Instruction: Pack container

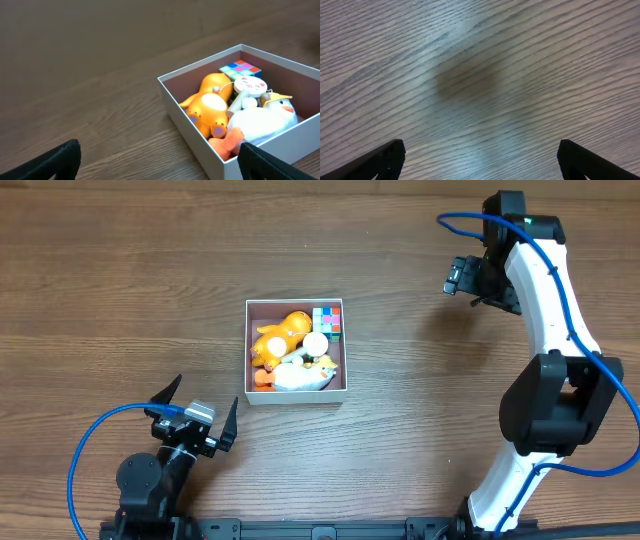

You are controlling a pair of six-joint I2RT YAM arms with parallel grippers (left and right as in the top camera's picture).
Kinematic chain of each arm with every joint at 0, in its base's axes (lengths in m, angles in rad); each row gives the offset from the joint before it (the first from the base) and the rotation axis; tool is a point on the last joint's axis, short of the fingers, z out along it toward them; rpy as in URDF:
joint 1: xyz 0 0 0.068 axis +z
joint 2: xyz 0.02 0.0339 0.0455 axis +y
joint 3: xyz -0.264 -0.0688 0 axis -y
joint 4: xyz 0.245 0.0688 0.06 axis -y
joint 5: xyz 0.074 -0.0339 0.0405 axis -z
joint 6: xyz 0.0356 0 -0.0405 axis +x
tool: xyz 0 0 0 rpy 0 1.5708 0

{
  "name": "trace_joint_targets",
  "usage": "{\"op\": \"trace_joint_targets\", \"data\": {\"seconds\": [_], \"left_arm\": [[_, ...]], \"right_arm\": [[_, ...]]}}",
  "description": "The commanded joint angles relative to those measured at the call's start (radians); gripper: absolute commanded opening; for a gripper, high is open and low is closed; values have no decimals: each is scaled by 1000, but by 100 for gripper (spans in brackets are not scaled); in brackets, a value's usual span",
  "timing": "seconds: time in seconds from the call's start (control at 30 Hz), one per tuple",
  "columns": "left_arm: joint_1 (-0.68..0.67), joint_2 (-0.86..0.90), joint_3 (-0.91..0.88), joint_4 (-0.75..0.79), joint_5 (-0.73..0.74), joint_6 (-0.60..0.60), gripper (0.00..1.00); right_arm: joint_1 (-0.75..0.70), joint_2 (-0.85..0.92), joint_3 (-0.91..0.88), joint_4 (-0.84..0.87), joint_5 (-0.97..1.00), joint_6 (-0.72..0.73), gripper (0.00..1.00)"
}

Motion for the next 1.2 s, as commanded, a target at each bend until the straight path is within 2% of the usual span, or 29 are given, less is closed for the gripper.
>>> {"op": "trace_joint_targets", "data": {"seconds": [0.0,0.2,0.27,0.47,0.7,0.8,0.97,1.17], "left_arm": [[7,-12,-6,5,-13,14,100],[7,-12,-6,5,-13,14,100],[7,-12,-6,5,-13,14,100],[7,-12,-6,5,-13,14,100],[7,-12,-6,5,-13,14,100],[7,-12,-6,5,-13,14,100],[7,-12,-6,5,-13,14,100],[7,-12,-6,5,-13,14,100]], "right_arm": [[2,-4,2,3,6,-3,100],[2,-6,2,3,6,-3,100],[8,-63,2,3,6,-3,100],[102,-441,-47,6,6,-3,100],[121,-930,-501,92,53,-2,100],[121,-1125,-674,261,42,-1,100],[121,-1511,-1094,782,-117,1,100],[121,-1774,-1427,1043,-163,0,100]]}}
